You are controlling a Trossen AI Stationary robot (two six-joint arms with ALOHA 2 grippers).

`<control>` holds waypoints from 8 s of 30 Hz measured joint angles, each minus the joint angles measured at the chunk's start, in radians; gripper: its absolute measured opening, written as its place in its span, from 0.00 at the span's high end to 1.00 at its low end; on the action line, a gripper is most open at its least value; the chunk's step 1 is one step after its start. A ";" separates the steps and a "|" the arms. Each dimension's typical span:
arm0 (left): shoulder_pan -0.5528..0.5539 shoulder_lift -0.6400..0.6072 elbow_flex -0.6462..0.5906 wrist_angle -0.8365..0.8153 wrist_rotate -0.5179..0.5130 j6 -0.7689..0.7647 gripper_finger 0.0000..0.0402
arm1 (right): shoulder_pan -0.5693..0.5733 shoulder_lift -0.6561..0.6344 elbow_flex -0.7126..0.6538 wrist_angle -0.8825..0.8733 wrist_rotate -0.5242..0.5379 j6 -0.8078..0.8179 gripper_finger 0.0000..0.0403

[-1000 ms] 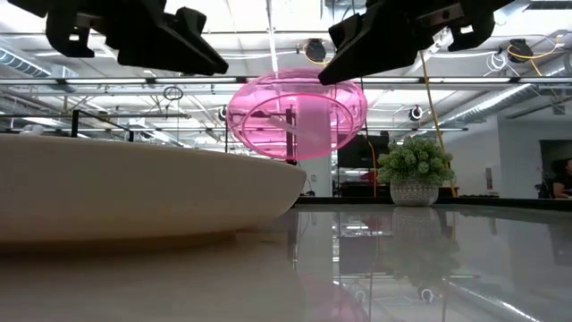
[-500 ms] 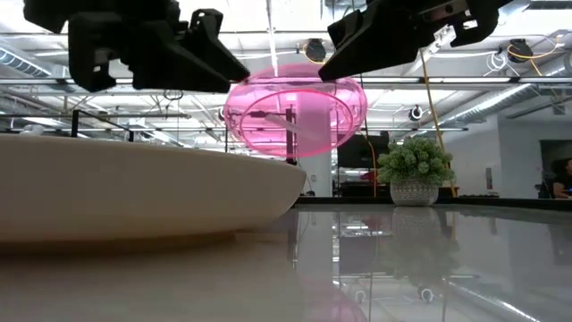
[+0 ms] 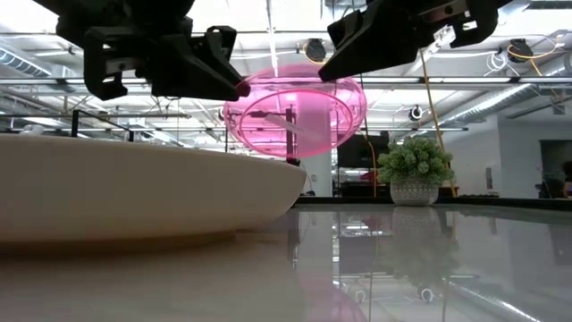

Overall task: Place and stack plates onto a shelf
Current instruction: Stack the pink plate on top of the orange plate on the shelf, then stack the gray plate on top of the brown plate on the shelf

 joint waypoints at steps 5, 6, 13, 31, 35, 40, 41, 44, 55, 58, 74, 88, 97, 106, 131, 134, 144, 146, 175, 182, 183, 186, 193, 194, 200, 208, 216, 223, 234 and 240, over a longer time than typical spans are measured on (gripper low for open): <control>0.011 0.011 0.000 0.014 0.037 0.035 0.78 | -0.006 0.000 0.000 0.000 0.000 -0.001 1.00; 0.015 0.019 0.000 0.023 0.045 0.038 0.78 | -0.006 0.000 0.000 0.000 0.000 -0.004 1.00; 0.030 0.054 0.003 0.045 0.074 0.051 0.78 | -0.006 0.000 0.001 0.001 0.000 -0.021 1.00; 0.031 0.042 0.005 0.046 0.099 0.013 0.86 | -0.006 0.000 0.001 -0.016 0.000 -0.021 1.00; 0.031 0.042 0.005 0.033 0.099 -0.010 0.94 | -0.011 0.000 0.001 -0.016 0.000 -0.020 1.00; 0.031 0.042 0.005 0.031 0.099 -0.013 0.98 | -0.011 0.000 0.001 -0.011 0.003 -0.022 1.00; 0.031 0.042 0.005 0.031 0.099 -0.013 0.99 | -0.011 0.000 0.001 -0.007 0.005 -0.021 1.00; 0.030 0.042 0.005 0.029 0.101 -0.014 0.99 | -0.011 0.000 0.001 0.023 0.005 -0.011 0.97; 0.031 0.042 0.005 0.014 0.079 -0.044 0.99 | -0.010 -0.037 0.001 0.078 0.064 0.079 0.63; 0.025 0.022 0.005 -0.044 0.022 -0.046 1.00 | 0.000 -0.078 0.001 0.074 0.092 0.089 0.56; 0.053 -0.424 0.006 -0.484 -0.278 -0.102 1.00 | 0.057 -0.158 0.001 0.015 0.164 0.084 0.52; 0.353 -0.551 0.005 -0.683 -0.392 -0.149 1.00 | 0.056 -0.149 0.001 0.016 0.165 0.098 0.54; 0.564 -0.546 0.005 -0.730 -0.387 -0.246 1.00 | 0.056 -0.144 0.001 0.033 0.167 0.112 0.54; 0.738 -0.471 0.005 -0.721 -0.295 -0.252 1.00 | 0.056 -0.144 0.001 0.038 0.167 0.113 0.54; 0.860 -0.207 0.005 -0.655 -0.241 -0.309 0.94 | 0.056 -0.144 0.000 0.036 0.167 0.113 0.54; 0.862 -0.203 0.005 -0.656 -0.189 -0.317 0.88 | 0.056 -0.144 0.000 0.036 0.167 0.113 0.54; 0.835 -0.240 0.005 -0.690 -0.230 -0.403 0.74 | 0.054 -0.144 0.000 0.038 0.167 0.142 0.54; 0.807 -0.271 0.005 -0.720 -0.204 -0.430 0.73 | 0.049 -0.126 0.000 0.064 0.168 0.142 0.54; -0.177 -0.388 0.005 -0.880 -0.122 -0.891 0.42 | -0.032 0.167 0.002 0.272 -0.034 0.191 0.68; -0.245 -0.280 0.005 -0.872 -0.182 -0.888 0.32 | -0.032 0.167 0.002 0.274 -0.052 0.190 0.68; -0.248 -0.265 0.005 -0.865 -0.182 -0.888 0.32 | -0.032 0.167 0.002 0.274 -0.052 0.190 0.68; -0.257 -0.207 0.005 -0.866 -0.183 -0.872 0.32 | -0.032 0.167 0.002 0.275 -0.052 0.178 0.68; -0.258 -0.075 0.005 -0.864 -0.218 -0.823 0.43 | -0.032 0.167 0.002 0.275 -0.052 0.175 0.68; -0.258 -0.063 0.005 -0.864 -0.230 -0.822 0.45 | -0.032 0.167 0.002 0.275 -0.052 0.175 0.68; -0.258 -0.025 0.005 -0.864 -0.244 -0.797 0.60 | -0.032 0.167 0.002 0.274 -0.052 0.165 0.68; -0.256 -0.007 -0.055 -0.784 -0.256 -0.773 0.74 | -0.032 0.167 0.002 0.273 -0.052 0.165 0.68; -0.259 -0.012 -0.062 -0.772 -0.324 -0.724 0.90 | -0.032 0.167 0.002 0.270 -0.052 0.163 0.68; -0.256 -0.012 -0.048 -0.772 -0.347 -0.652 0.97 | -0.032 0.167 0.002 0.264 -0.050 0.157 0.68; -0.256 -0.012 0.135 -0.941 -0.363 -0.528 0.97 | -0.032 0.165 0.002 0.237 -0.049 0.157 0.68; -0.241 -0.015 0.221 -1.049 -0.411 -0.493 0.97 | -0.023 0.131 0.002 0.207 -0.049 0.157 0.68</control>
